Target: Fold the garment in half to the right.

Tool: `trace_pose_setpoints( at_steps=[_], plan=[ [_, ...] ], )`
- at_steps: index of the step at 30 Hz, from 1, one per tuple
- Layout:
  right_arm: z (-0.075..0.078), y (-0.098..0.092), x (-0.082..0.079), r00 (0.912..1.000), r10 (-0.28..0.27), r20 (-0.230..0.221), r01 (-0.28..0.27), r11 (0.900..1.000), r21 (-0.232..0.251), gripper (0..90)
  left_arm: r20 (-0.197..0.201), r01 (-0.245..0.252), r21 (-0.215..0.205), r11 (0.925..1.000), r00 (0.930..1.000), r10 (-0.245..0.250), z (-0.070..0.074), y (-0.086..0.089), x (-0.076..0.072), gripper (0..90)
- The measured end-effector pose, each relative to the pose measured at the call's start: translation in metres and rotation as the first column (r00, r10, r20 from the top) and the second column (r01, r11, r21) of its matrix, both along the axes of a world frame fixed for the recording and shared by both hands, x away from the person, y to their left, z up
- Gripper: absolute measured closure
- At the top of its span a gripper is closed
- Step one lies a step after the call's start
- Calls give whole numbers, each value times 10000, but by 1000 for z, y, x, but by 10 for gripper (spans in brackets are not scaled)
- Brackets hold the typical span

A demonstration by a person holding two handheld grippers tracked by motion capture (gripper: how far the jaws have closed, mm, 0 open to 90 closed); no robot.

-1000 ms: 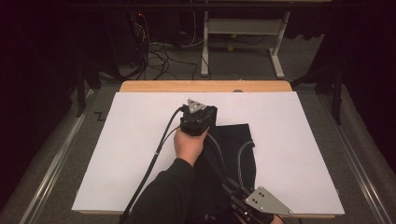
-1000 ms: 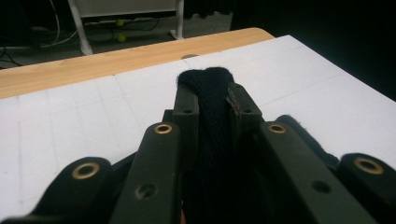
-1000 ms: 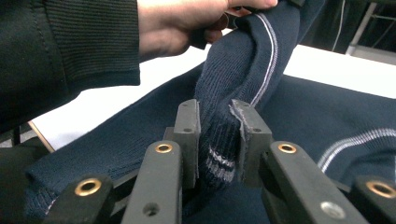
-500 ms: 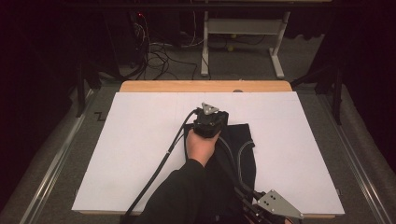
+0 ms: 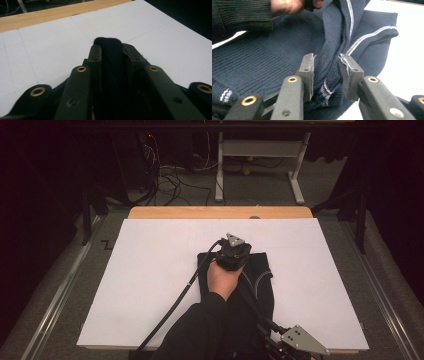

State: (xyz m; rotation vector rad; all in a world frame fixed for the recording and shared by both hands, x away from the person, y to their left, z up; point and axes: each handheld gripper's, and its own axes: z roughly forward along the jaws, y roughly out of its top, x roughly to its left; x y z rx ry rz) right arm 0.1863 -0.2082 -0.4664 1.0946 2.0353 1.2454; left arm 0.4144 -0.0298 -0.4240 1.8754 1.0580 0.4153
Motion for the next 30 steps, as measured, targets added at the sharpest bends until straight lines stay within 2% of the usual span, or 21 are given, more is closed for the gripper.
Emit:
trace_pose_setpoints(
  at_steps=[4, 8, 15, 18, 24, 30],
  plan=[
    [1, -4, -3, 9999, -61, 125, 60, 10000, 65, 626, 323, 128, -144, 9998, 9994, -123, 2, -4, -2, 575],
    [3, -7, -3, 9997, -109, 235, 103, 9996, 257, 601, 467, 177, -146, 9997, 9988, -170, 5, -6, -4, 486],
    [9, -10, -4, 9993, -97, 355, 75, 9979, 637, 557, 488, 363, -207, 9991, 9982, -353, 7, -4, -6, 422],
    [12, -10, -5, 9987, -32, 503, -6, 9972, 751, 536, 700, 650, -113, 9978, 9955, -640, 8, -3, -8, 403],
    [13, -11, -4, 9987, -38, 513, -4, 9966, 829, 507, 654, 1013, -315, 9944, 9929, -991, 10, 1, -9, 332],
    [13, -12, -3, 9986, -79, 525, 37, 9967, 811, 491, 538, 1057, -278, 9940, 9931, -1041, 9, 7, -10, 245]
  ],
)
